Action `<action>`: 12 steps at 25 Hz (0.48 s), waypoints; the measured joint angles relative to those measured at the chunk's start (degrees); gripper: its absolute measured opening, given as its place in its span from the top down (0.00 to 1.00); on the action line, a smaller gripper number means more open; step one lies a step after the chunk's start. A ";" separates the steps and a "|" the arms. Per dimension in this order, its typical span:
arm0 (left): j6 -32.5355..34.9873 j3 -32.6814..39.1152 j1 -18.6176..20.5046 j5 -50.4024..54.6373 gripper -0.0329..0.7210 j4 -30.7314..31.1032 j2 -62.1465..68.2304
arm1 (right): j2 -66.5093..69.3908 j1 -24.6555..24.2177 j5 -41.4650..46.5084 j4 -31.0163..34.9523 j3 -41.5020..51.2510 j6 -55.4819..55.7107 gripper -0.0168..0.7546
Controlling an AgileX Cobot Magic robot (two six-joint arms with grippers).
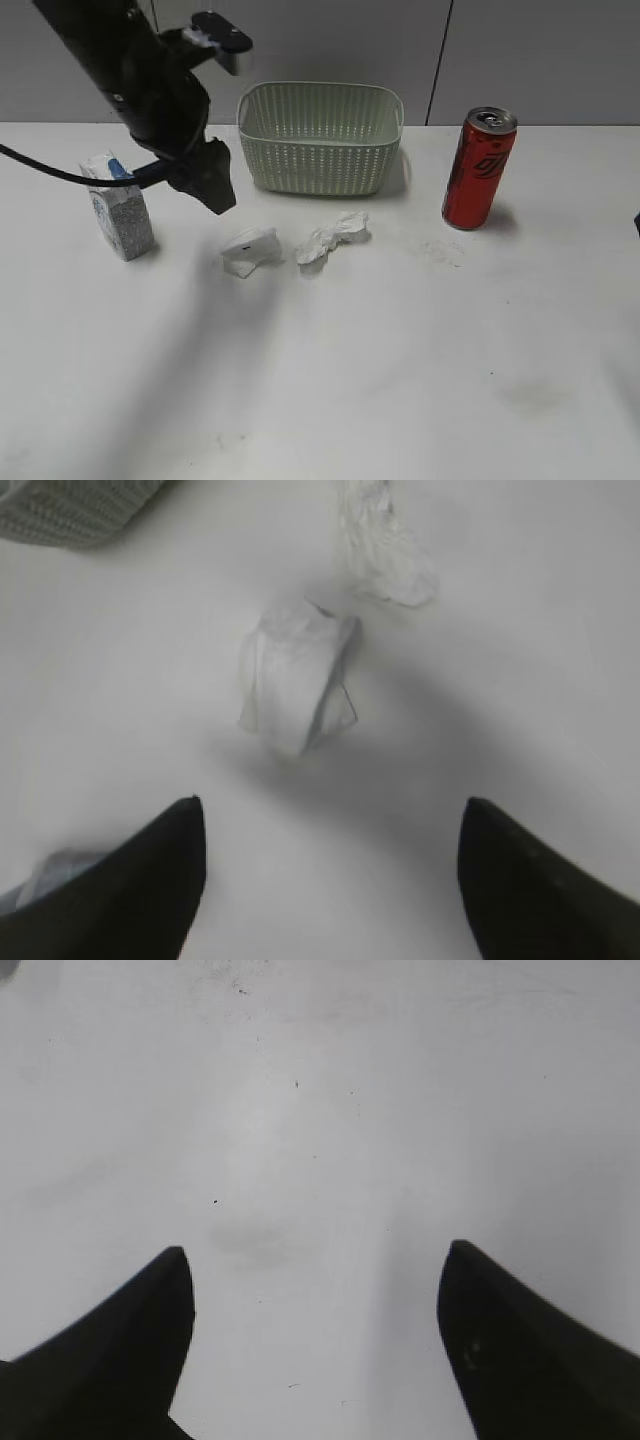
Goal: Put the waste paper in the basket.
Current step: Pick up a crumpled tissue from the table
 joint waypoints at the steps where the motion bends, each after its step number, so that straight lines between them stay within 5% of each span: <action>1: 0.42 -1.43 0.00 0.00 0.19 0.00 2.21 | -0.78 0.00 -0.20 0.13 0.60 0.00 0.24; 12: 4.12 -4.05 0.00 -8.14 0.19 -0.17 16.00 | -6.96 0.00 -1.26 0.51 3.18 -0.06 0.24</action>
